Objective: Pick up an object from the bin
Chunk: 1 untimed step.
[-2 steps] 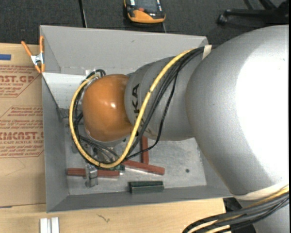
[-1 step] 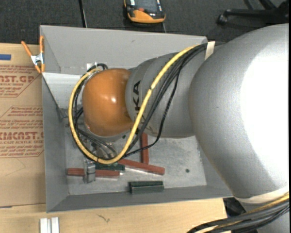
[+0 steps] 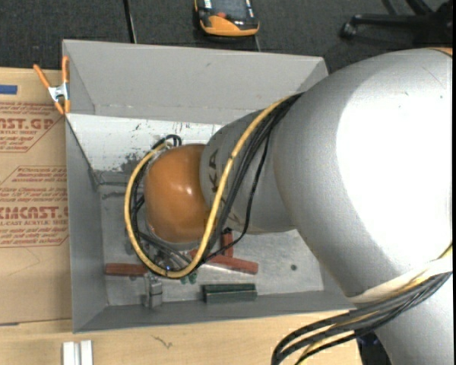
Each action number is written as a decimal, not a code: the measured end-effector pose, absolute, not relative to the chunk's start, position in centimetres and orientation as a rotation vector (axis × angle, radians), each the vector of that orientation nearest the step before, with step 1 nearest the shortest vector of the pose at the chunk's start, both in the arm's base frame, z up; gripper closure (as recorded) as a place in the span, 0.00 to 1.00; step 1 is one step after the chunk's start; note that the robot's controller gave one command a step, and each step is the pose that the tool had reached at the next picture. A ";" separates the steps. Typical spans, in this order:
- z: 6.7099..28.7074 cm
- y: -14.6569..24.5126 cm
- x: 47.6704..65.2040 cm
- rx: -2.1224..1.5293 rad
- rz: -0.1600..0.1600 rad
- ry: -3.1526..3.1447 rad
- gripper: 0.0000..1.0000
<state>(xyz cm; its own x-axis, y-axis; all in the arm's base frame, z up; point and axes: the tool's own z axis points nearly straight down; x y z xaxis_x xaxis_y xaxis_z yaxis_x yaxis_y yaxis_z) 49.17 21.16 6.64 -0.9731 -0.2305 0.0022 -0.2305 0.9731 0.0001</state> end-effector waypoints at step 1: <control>7.0 22.8 49.3 0.178 0.008 -3.132 1.00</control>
Offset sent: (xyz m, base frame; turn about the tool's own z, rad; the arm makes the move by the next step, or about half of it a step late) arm 0.0000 0.0000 0.0000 0.0000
